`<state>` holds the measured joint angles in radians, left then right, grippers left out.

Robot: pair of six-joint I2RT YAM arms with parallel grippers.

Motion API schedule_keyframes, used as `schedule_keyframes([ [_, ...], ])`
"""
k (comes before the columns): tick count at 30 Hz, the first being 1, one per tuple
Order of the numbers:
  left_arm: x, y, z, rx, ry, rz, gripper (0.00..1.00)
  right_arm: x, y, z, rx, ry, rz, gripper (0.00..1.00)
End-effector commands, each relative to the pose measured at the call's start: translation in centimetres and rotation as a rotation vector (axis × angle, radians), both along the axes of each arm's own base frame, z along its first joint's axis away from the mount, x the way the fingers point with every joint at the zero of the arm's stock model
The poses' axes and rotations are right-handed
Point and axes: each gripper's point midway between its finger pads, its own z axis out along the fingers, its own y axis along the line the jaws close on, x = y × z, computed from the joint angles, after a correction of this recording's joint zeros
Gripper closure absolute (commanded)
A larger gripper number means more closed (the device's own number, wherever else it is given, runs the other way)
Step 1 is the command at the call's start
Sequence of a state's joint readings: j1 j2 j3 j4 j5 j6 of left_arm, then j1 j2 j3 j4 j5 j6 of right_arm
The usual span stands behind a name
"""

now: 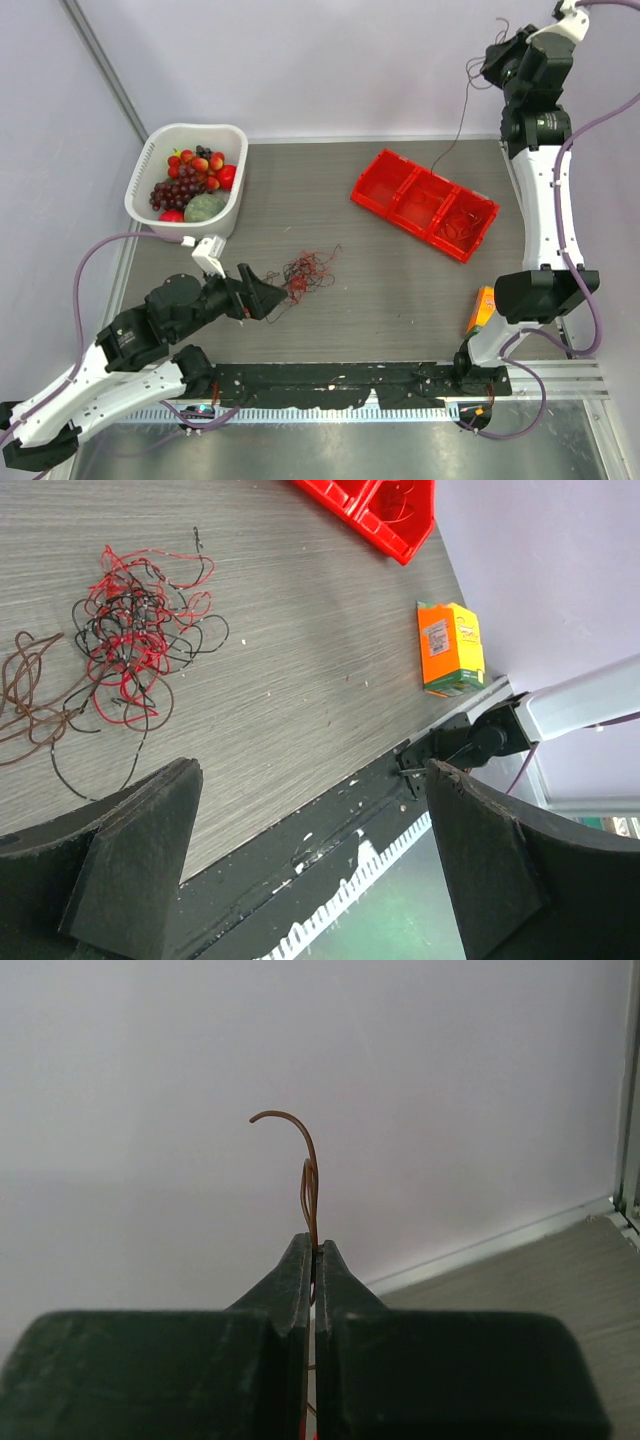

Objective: Untangle the cables
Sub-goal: Place the cable in the bin.

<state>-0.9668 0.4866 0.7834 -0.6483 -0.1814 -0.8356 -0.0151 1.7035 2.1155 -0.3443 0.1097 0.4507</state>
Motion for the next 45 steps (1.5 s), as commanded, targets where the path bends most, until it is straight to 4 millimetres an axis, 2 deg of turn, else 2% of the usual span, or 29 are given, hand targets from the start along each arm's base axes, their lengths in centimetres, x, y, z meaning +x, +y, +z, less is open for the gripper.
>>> schedule_keyframes([
  [1,-0.3,0.7,1.4,-0.061,-0.017,0.020,0.03,-4.5,-0.2,4.7,0.013,-0.143,-0.011,0.99],
  [4,-0.6,1.1,1.2,-0.079,-0.009,0.029,0.03,-5.4,-0.4,2.8,0.015,-0.112,-0.024,0.99],
  [5,-0.7,1.2,1.1,-0.083,-0.004,0.029,0.03,-5.5,-0.3,2.8,0.016,-0.123,-0.020,0.99],
  [7,-0.9,1.2,1.1,-0.093,0.002,0.026,0.03,-5.2,-0.2,-0.4,0.008,-0.067,-0.016,0.99],
  [8,-1.0,1.2,0.9,-0.095,0.008,0.023,0.03,-5.3,0.1,-0.8,0.004,-0.063,0.001,0.99],
  [9,-1.0,1.2,0.8,-0.096,0.011,0.024,0.03,-4.8,0.1,-3.2,0.000,-0.013,0.005,0.99],
  [10,-1.0,1.1,0.6,-0.094,0.018,0.021,0.03,-4.8,0.5,-4.2,-0.003,0.008,0.026,0.99],
  [11,-1.0,1.1,0.4,-0.092,0.025,0.022,0.03,-4.4,0.7,-7.1,-0.003,0.061,0.042,0.99],
  [12,-1.1,1.0,0.2,-0.091,0.035,0.020,0.03,-4.4,1.0,-8.7,-0.001,0.089,0.059,0.99],
  [13,-1.2,0.8,0.0,-0.090,0.043,0.016,0.03,-4.1,1.4,-11.9,0.013,0.140,0.076,0.99],
  [14,-1.2,0.7,-0.1,-0.088,0.051,0.011,0.03,-4.1,1.6,-13.1,0.020,0.156,0.083,0.99],
  [15,-1.3,0.7,-0.2,-0.088,0.054,0.009,0.03,-4.1,1.6,-16.0,0.026,0.202,0.083,0.99],
  [16,-1.3,0.6,-0.3,-0.086,0.056,0.006,0.03,-4.1,1.7,-17.1,0.036,0.217,0.081,0.99],
  [17,-1.2,0.6,-0.2,-0.086,0.055,0.006,0.03,-4.2,1.9,-19.6,0.039,0.265,0.084,0.99],
  [21,-0.9,0.3,-0.4,-0.078,0.043,0.004,0.02,-3.5,2.2,-26.2,0.049,0.394,0.083,0.99],
  [22,-0.8,0.1,-0.3,-0.078,0.040,0.001,0.02,-3.5,2.1,-27.1,0.055,0.418,0.078,0.99],
  [23,-0.7,-0.1,-0.4,-0.076,0.040,-0.003,0.03,-3.3,3.7,-28.3,0.048,0.448,0.111,0.99],
  [24,-0.7,-0.3,-0.4,-0.076,0.039,-0.006,0.03,-3.2,3.9,-29.0,0.043,0.470,0.114,0.99],
  [28,-0.5,-0.9,-0.5,-0.083,0.047,-0.012,0.03,-2.4,2.8,-29.8,-0.017,0.521,0.056,0.99],
  [30,-0.6,-1.0,-0.5,-0.092,0.054,-0.013,0.03,-1.7,1.7,-28.6,-0.061,0.504,0.008,0.99],
  [34,-1.0,-0.5,0.2,-0.110,0.059,-0.012,0.03,0.0,-0.9,-23.5,-0.135,0.402,-0.129,0.99],
  [36,-1.2,0.0,0.6,-0.103,0.053,-0.010,0.03,1.1,-1.6,-20.3,-0.156,0.357,-0.164,0.99],
  [37,-1.4,0.4,0.6,-0.088,0.055,-0.007,0.03,1.3,-1.8,-19.6,-0.168,0.354,-0.174,0.99],
  [38,-1.4,0.7,0.6,-0.076,0.053,0.001,0.03,2.0,-2.2,-17.6,-0.172,0.315,-0.193,0.99],
  [41,-1.2,1.4,0.9,-0.073,0.034,0.021,0.03,3.3,-3.3,-15.2,-0.222,0.264,-0.238,0.99],
  [45,-1.0,0.9,1.1,-0.108,0.025,0.021,0.03,5.1,-3.9,-14.4,-0.313,0.241,-0.250,0.99],
])
